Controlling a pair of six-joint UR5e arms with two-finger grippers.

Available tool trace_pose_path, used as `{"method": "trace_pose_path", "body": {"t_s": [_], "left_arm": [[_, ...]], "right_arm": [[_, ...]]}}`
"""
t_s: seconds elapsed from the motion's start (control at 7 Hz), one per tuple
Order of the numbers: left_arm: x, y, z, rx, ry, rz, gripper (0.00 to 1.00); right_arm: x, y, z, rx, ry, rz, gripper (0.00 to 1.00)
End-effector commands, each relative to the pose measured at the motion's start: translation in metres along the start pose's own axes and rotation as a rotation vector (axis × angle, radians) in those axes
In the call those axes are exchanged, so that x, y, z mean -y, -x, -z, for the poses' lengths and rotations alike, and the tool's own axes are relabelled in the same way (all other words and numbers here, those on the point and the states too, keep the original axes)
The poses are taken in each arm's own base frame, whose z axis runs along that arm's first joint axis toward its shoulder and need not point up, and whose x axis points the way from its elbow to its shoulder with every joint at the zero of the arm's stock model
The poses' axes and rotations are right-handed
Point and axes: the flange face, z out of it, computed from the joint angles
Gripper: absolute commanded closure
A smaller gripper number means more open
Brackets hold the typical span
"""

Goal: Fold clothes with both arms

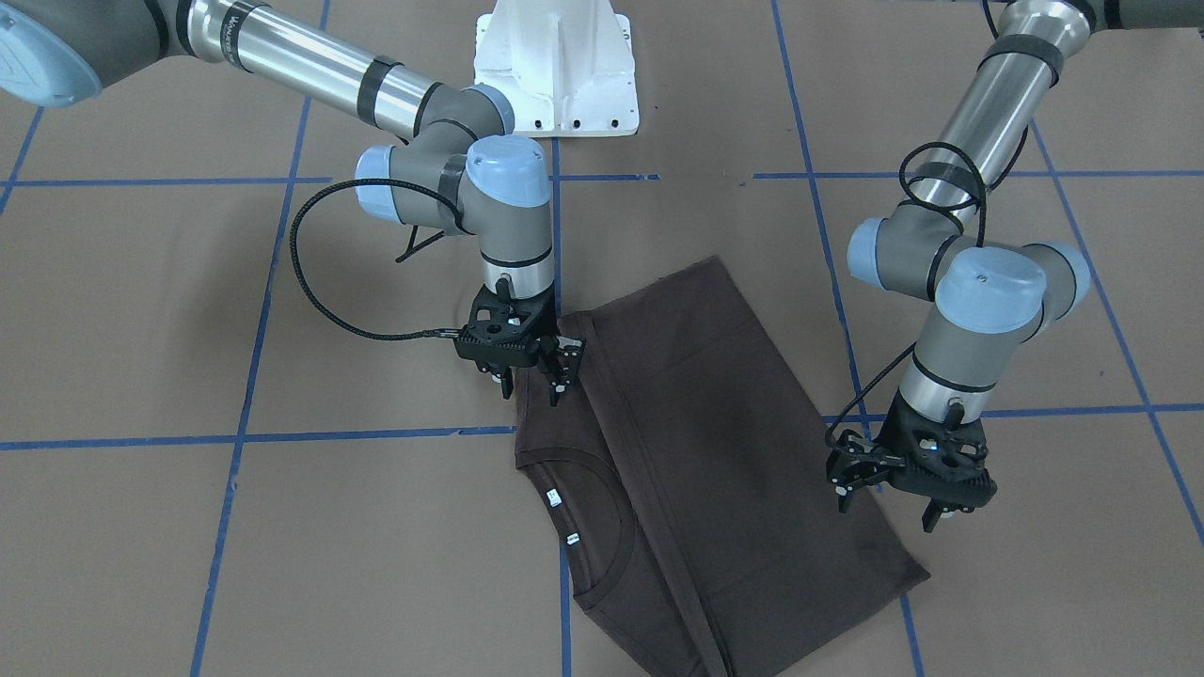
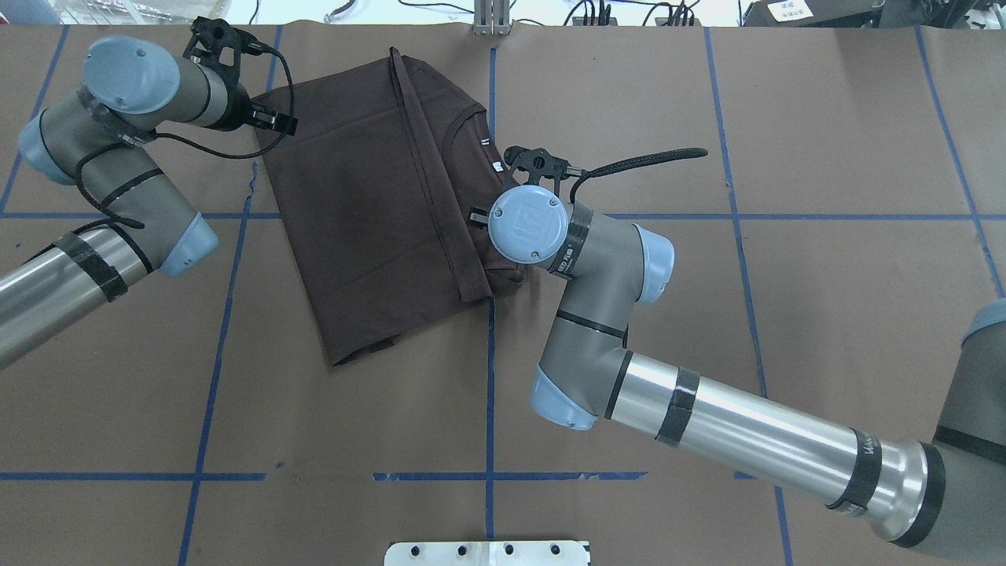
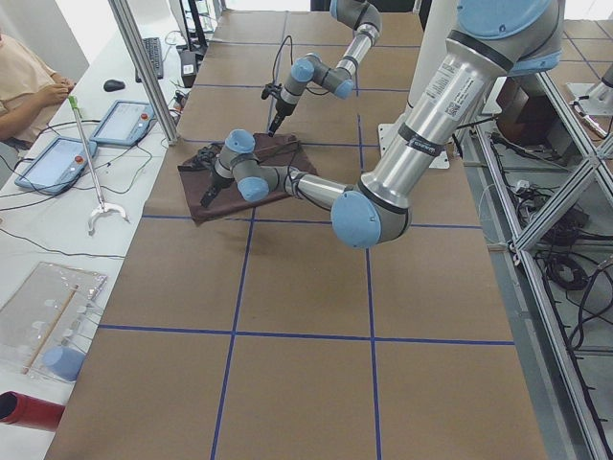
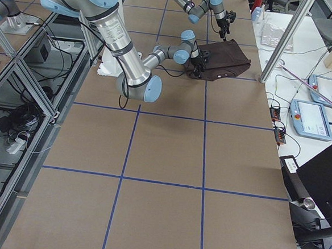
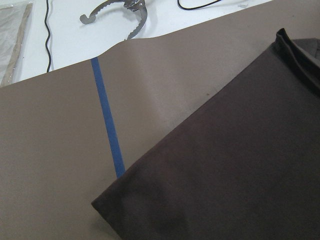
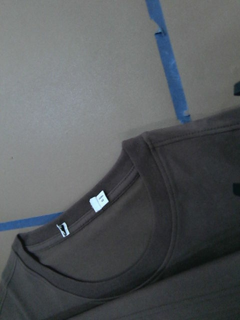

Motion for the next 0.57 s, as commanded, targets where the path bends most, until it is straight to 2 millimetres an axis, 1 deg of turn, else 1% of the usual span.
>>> {"method": "trace_pose_path", "body": {"t_s": [0.0, 0.14, 0.29, 0.43], "left_arm": [[-0.0028, 0.0009, -0.0017, 0.002, 0.005, 0.000, 0.00], [-0.0028, 0.0009, -0.0017, 0.002, 0.005, 0.000, 0.00], [-0.0028, 0.0009, -0.0017, 0.002, 0.005, 0.000, 0.00], [-0.0028, 0.0009, -0.0017, 0.002, 0.005, 0.000, 0.00]], "right_arm": [[-0.0117, -0.0011, -0.0055, -0.013, 0.010, 0.015, 0.34], [-0.0126, -0.0013, -0.0063, -0.015, 0.007, 0.018, 0.35], [-0.0127, -0.0021, -0.0078, -0.019, 0.006, 0.020, 0.42], [-0.0124, -0.0001, -0.0061, -0.018, 0.006, 0.012, 0.91]]}}
